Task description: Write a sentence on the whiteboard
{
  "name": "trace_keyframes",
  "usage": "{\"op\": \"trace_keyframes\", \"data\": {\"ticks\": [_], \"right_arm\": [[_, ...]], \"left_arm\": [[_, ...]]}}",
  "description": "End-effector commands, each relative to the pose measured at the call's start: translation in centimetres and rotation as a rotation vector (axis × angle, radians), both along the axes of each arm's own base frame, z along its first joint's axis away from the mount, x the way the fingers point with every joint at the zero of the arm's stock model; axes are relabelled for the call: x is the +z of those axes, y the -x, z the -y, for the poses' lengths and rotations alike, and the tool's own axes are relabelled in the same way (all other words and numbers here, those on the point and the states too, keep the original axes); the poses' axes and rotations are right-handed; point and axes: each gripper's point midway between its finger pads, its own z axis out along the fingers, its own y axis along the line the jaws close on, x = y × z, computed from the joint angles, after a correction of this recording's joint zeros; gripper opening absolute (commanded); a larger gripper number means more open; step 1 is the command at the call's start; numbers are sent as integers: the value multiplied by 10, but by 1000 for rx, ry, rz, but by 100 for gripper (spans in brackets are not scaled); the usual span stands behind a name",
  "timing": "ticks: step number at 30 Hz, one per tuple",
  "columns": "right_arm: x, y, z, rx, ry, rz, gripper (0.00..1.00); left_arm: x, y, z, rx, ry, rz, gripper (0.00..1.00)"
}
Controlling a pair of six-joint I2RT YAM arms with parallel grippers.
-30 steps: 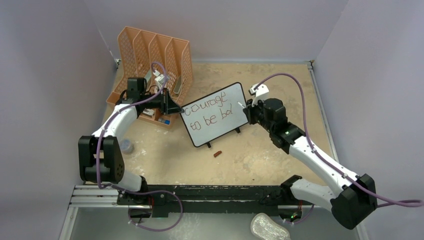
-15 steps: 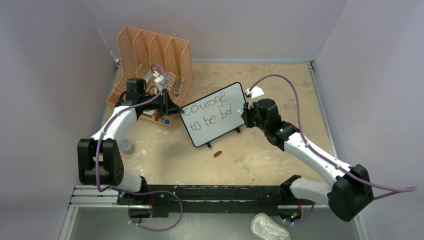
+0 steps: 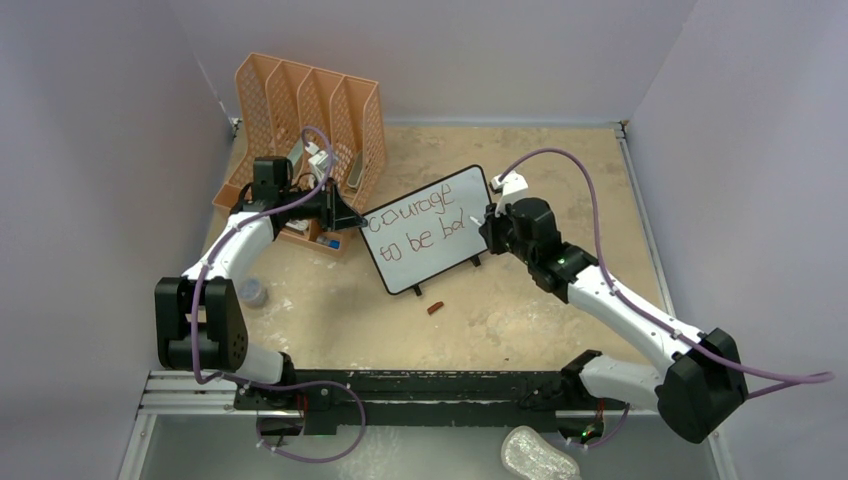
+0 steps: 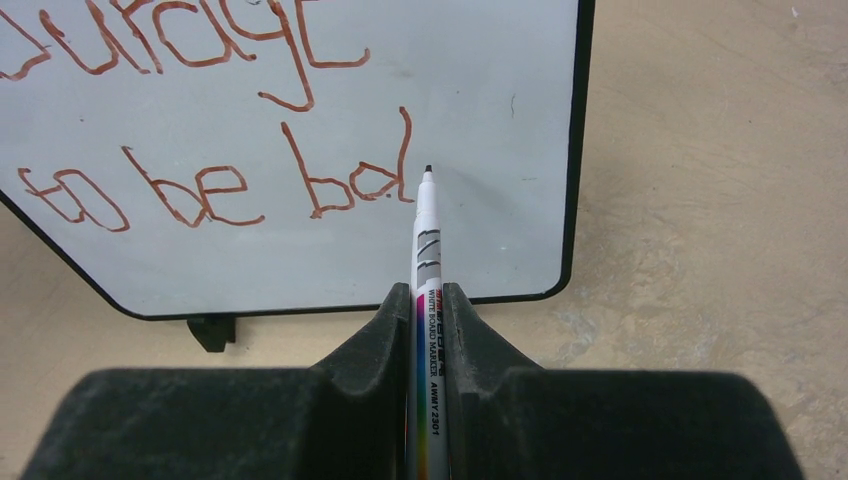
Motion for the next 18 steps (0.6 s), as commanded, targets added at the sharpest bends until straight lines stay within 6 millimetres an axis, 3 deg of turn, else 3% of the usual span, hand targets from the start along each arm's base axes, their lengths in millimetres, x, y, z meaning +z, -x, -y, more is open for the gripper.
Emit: {"op": "trace_keyframes", "data": {"ticks": [1,18], "right_arm": [[15,-5,-5,-20,-44,48,0],[11,-3,-4,-69,-45,9,0]], "left_arm": [[4,-4,-7,31,-16,38,0],[7,-2,-6,26,-14,53,0]]}}
